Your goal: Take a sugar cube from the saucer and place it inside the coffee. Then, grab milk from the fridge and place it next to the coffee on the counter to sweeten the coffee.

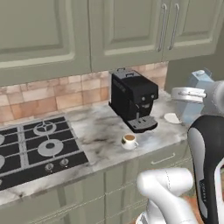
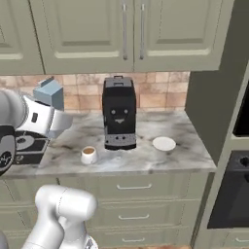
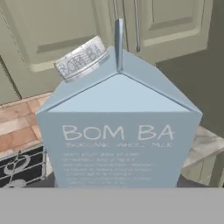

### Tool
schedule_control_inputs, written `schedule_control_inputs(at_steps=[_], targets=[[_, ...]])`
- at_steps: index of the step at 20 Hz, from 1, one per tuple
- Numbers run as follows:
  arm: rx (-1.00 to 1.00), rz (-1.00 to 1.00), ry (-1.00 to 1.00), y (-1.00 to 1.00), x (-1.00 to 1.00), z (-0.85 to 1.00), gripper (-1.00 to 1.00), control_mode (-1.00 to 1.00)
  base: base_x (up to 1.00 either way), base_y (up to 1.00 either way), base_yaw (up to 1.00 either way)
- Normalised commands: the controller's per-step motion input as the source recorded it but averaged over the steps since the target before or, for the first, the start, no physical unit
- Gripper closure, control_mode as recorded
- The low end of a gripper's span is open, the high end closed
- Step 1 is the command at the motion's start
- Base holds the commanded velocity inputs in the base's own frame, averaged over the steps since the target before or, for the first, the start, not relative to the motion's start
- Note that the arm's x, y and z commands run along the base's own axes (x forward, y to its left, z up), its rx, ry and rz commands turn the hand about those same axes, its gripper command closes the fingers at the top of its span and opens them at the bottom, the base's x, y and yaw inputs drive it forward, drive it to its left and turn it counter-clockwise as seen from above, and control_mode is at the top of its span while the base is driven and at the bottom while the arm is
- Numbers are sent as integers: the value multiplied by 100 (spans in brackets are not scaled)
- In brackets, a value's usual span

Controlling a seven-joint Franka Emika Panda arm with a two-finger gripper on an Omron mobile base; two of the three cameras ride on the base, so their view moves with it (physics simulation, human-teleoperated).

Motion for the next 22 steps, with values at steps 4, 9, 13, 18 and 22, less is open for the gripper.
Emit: schedule_control_inputs(at_steps=[4, 9, 13, 18, 22], targets=[[0, 0, 0, 0, 0, 0, 100, 100, 13, -13, 52], [0, 0, 0, 0, 0, 0, 100, 100, 0, -1, 32], [0, 0, 0, 0, 0, 0, 100, 100, 0, 0, 12], [0, 1, 0, -1, 0, 0, 100, -100, 0, 0, 1], [0, 10, 0, -32, 0, -5, 100, -100, 0, 0, 0]])
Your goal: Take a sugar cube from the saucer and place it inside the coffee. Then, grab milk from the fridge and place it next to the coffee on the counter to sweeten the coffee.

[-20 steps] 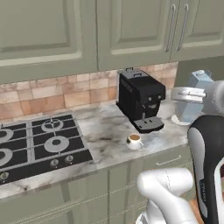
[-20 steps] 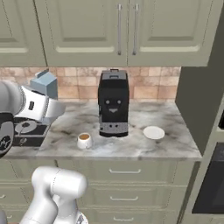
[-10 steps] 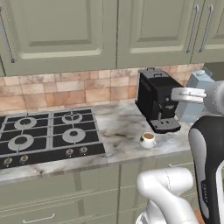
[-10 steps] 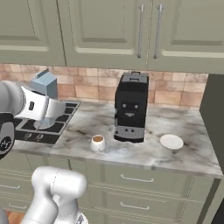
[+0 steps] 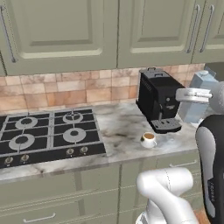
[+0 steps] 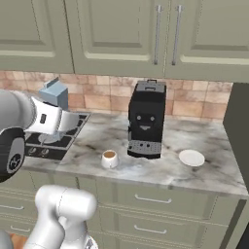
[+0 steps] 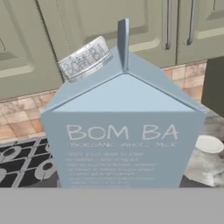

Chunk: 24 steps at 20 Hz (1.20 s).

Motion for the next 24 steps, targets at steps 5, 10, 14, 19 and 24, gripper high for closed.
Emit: schedule_control_inputs(at_steps=[5, 10, 14, 19, 24], targets=[[1, 19, 0, -53, 0, -10, 100, -100, 0, 0, 0], [1, 27, 0, -62, 0, -15, 100, -100, 0, 0, 0], [1, 31, 0, -62, 0, -17, 100, -100, 0, 0, 0], [0, 35, 0, -54, 0, -25, 100, -100, 0, 0, 0], [0, 32, 0, -33, 4, -43, 100, -100, 0, 0, 0]])
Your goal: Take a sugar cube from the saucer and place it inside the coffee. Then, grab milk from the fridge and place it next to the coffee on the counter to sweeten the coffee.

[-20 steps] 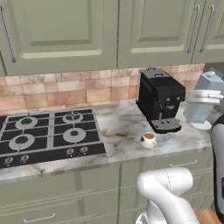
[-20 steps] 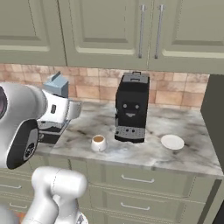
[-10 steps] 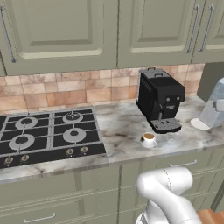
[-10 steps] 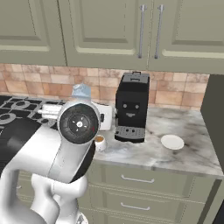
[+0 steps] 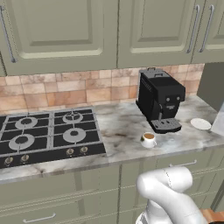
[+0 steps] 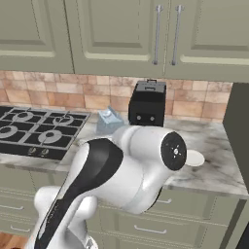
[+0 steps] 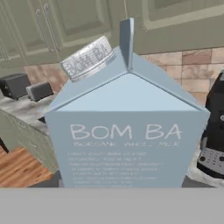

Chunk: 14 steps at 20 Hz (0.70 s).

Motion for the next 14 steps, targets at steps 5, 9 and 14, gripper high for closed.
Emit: schedule_control_inputs(at_steps=[5, 9, 14], targets=[[0, 25, 0, -5, 19, -61, 100, -100, 0, 0, 0], [0, 19, 0, 0, 41, -58, 100, -100, 0, 0, 0], [0, 17, 0, 0, 52, -49, 100, -100, 0, 0, 0]])
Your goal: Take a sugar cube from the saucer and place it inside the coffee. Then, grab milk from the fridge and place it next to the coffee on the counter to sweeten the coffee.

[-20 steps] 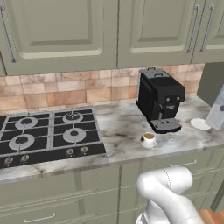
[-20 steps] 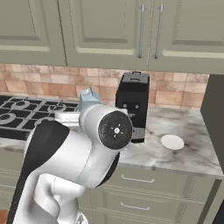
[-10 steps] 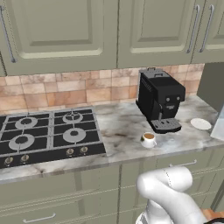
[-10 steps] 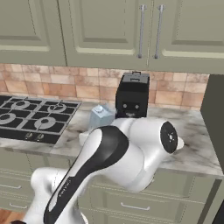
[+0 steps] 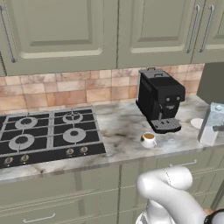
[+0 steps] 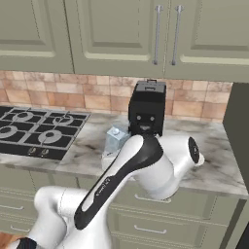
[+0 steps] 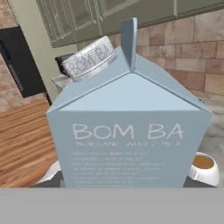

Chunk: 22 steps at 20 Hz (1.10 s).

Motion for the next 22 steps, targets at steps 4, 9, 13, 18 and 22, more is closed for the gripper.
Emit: schedule_control_inputs(at_steps=[4, 9, 13, 18, 22], targets=[[0, 14, 0, 0, 59, -49, 100, -100, 0, 0, 0], [0, 8, 0, -1, 52, -42, 100, -100, 0, 0, 0], [0, 0, 0, -7, 38, -42, 100, -100, 0, 0, 0], [0, -1, -2, -1, 49, -38, 100, -100, 0, 0, 0], [0, -1, -3, -2, 46, -31, 100, -100, 0, 0, 0]])
